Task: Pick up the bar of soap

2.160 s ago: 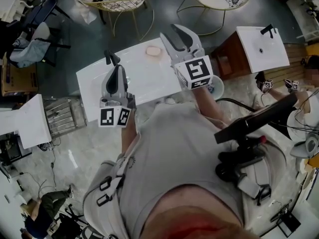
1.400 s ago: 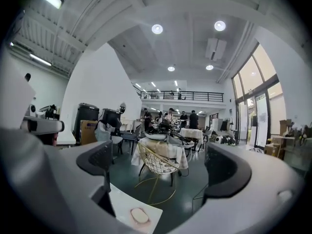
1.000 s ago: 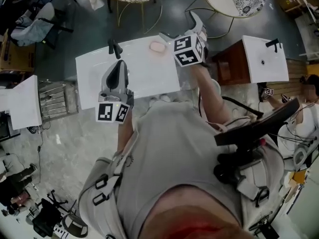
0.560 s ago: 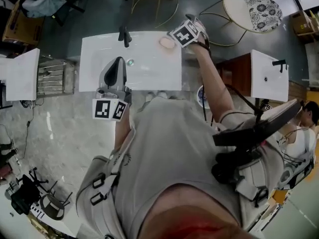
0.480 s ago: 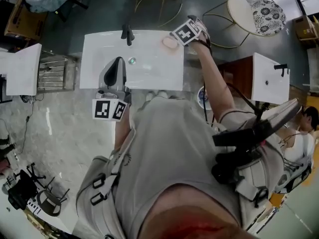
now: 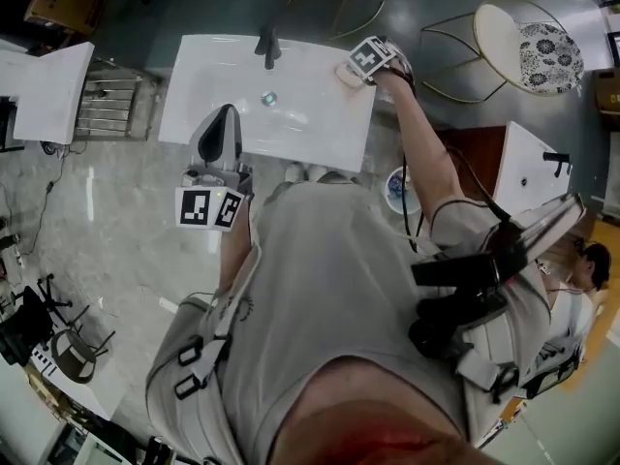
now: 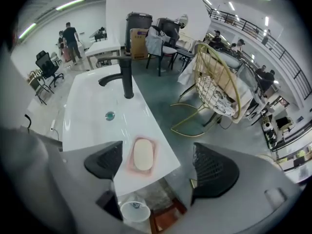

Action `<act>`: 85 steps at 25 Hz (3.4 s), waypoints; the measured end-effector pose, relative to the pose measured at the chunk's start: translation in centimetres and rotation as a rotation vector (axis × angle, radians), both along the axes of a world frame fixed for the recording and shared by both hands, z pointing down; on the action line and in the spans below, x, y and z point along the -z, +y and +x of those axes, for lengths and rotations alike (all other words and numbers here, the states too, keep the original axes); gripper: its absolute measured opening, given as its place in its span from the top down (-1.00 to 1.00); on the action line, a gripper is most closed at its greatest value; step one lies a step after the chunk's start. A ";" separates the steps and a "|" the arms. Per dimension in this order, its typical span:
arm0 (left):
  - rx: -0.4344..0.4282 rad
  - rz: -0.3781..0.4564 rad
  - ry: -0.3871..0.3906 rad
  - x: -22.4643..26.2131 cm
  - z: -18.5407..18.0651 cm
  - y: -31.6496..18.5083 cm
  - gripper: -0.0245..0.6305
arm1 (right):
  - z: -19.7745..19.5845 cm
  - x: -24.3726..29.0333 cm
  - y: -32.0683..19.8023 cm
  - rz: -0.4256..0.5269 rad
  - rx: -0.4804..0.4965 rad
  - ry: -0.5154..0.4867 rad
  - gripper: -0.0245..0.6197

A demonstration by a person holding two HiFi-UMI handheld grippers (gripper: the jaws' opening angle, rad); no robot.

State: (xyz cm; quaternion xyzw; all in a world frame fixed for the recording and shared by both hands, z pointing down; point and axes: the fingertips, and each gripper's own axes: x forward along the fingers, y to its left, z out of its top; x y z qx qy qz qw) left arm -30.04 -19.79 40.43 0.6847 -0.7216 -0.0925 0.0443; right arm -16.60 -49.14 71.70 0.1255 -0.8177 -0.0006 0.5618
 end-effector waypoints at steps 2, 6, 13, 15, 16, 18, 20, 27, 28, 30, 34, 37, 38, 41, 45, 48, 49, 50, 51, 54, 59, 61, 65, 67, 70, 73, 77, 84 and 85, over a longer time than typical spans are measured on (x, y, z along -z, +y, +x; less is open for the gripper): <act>0.007 -0.004 -0.003 -0.1 0.0 0.1 0.93 | -0.6 -1.9 0.3 -0.037 0.027 -0.020 -0.36; 0.011 -0.011 -0.010 -0.1 0.3 0.4 0.93 | 0.9 -5.8 0.0 -0.039 0.063 0.065 -0.25; 0.050 -0.035 -0.009 -0.7 -0.5 1.1 0.93 | 1.5 -10.6 -0.1 -0.094 0.066 0.109 -0.10; 0.059 -0.041 -0.008 -0.9 -0.5 1.2 0.93 | 1.3 -11.7 0.5 -0.141 0.069 0.106 -0.14; 0.064 -0.044 -0.008 -1.0 -0.6 1.2 0.93 | 1.3 -12.3 0.7 -0.155 0.074 0.117 -0.16; 0.072 -0.050 -0.007 -1.2 -0.8 1.1 0.93 | 1.6 -13.2 0.7 -0.149 0.089 0.160 -0.15; 0.080 -0.055 -0.006 -1.4 -0.9 1.0 0.93 | 1.9 -14.0 0.4 -0.129 0.098 0.189 -0.07; 0.106 -0.067 -0.010 -1.6 -1.1 1.5 0.93 | 1.9 -14.4 0.0 -0.179 0.045 0.100 0.18; 0.113 -0.068 -0.012 -1.6 -1.3 1.7 0.93 | 2.1 -14.4 0.0 -0.182 0.043 0.100 0.18; 0.128 -0.065 -0.016 -1.3 -1.6 2.0 0.93 | 2.1 -14.3 0.1 -0.194 0.030 0.091 0.20; 0.143 -0.051 -0.024 -0.8 -2.0 2.3 0.93 | 1.7 -13.1 -0.3 -0.207 -0.006 0.031 0.44; 0.137 -0.037 -0.024 -0.7 -2.0 2.0 0.93 | 1.5 -12.5 -0.5 -0.200 -0.011 0.012 0.57; 0.133 -0.033 -0.024 -0.7 -1.9 1.9 0.93 | 1.4 -12.5 -0.5 -0.198 -0.006 0.014 0.57; 0.121 -0.025 -0.021 -0.7 -1.7 1.7 0.93 | 1.4 -12.5 -0.2 -0.210 -0.017 0.007 0.57; 0.128 -0.017 -0.023 -0.4 -2.1 2.2 0.93 | 1.5 -12.2 -0.2 -0.222 -0.051 -0.031 0.57; 0.134 -0.007 -0.023 -0.2 -2.6 2.2 0.93 | 1.3 -11.5 -0.4 -0.225 -0.066 -0.056 0.57; 0.132 -0.003 -0.022 -0.1 -2.7 2.2 0.93 | 1.3 -11.3 -0.4 -0.223 -0.067 -0.057 0.57; 0.127 0.000 -0.021 -0.1 -2.7 2.1 0.93 | 1.4 -11.1 -0.4 -0.221 -0.072 -0.059 0.57; 0.121 0.003 -0.020 0.0 -2.6 1.9 0.93 | 1.5 -10.8 -0.5 -0.221 -0.084 -0.066 0.57; 0.095 0.014 -0.014 0.2 -2.3 1.2 0.93 | 1.8 -10.1 -0.7 -0.258 -0.171 -0.119 0.57; 0.032 0.034 -0.010 0.3 -1.4 -0.5 0.93 | 2.2 -7.8 -1.3 -0.338 -0.353 -0.285 0.57; 0.001 0.038 -0.009 0.3 -0.9 -1.3 0.93 | 2.3 -6.0 -1.4 -0.358 -0.404 -0.368 0.57; -0.055 0.044 -0.007 0.2 -0.3 -2.8 0.93 | 1.7 0.3 -1.2 -0.381 -0.466 -0.617 0.57; -0.082 0.050 -0.008 0.5 0.0 -3.7 0.93 | 1.5 4.2 -0.9 -0.372 -0.484 -0.730 0.57; -0.126 0.064 -0.020 1.2 0.7 -5.5 0.93 | 1.7 11.0 -0.2 -0.333 -0.471 -0.891 0.58; -0.166 0.082 -0.038 2.2 1.5 -7.6 0.93 | 2.6 18.6 0.9 -0.273 -0.429 -1.043 0.58; -0.249 0.131 -0.063 4.3 3.1 -10.4 0.93 | 4.7 28.8 3.2 -0.163 -0.387 -1.241 0.58; -0.392 0.235 -0.128 9.3 8.1 -11.7 0.93 | 10.1 42.4 10.4 0.143 -0.319 -1.474 0.57; -0.415 0.248 -0.135 10.0 8.7 -11.7 0.93 | 10.9 43.6 11.4 0.210 -0.319 -1.482 0.57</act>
